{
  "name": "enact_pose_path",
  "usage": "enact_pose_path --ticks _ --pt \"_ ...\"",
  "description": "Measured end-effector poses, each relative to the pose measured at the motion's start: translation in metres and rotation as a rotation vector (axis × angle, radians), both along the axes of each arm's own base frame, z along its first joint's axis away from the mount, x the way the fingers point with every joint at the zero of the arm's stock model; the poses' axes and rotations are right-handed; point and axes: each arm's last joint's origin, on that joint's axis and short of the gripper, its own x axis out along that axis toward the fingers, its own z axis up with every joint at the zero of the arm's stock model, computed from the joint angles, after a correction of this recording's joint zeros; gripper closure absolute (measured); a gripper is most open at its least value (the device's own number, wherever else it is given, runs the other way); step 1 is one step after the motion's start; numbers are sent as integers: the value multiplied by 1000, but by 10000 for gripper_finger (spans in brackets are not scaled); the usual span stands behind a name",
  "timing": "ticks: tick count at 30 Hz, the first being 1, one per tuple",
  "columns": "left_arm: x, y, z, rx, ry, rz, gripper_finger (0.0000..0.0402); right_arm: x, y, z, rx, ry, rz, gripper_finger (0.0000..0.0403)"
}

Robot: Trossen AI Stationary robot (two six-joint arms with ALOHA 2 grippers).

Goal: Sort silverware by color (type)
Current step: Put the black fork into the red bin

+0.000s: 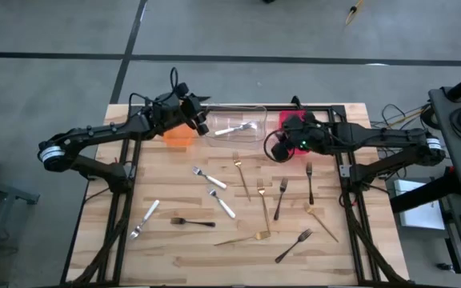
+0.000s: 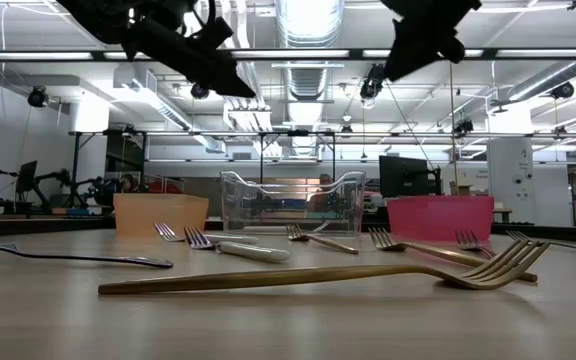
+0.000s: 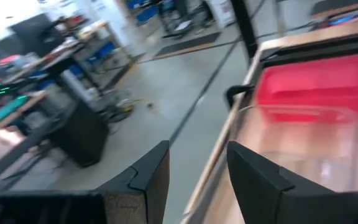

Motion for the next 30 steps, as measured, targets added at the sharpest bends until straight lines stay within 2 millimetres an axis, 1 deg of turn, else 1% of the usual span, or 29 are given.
enact_pose_path --ticks 3,7,10,12,16,20,25,30 --pt "-1 2 0 19 15 53 260 -5 5 -8 225 40 22 303" --pt "-1 2 0 22 18 64 260 -11 12 -17 503 86 8 303" --pt "-1 2 0 21 18 64 260 -15 16 -22 676 125 -35 303" --pt "-1 2 0 21 18 64 260 -19 18 -24 757 162 -73 303" --pt "-1 2 -1 13 14 66 260 -24 19 -27 830 199 -158 303" --pt "-1 1 -3 -40 -17 78 260 -27 19 -28 870 209 -247 303" --pt "-4 -2 2 -77 -70 28 260 -24 21 -32 892 223 -308 303" --pt "-12 -8 4 -130 -132 38 260 -16 26 -49 855 305 -302 303"
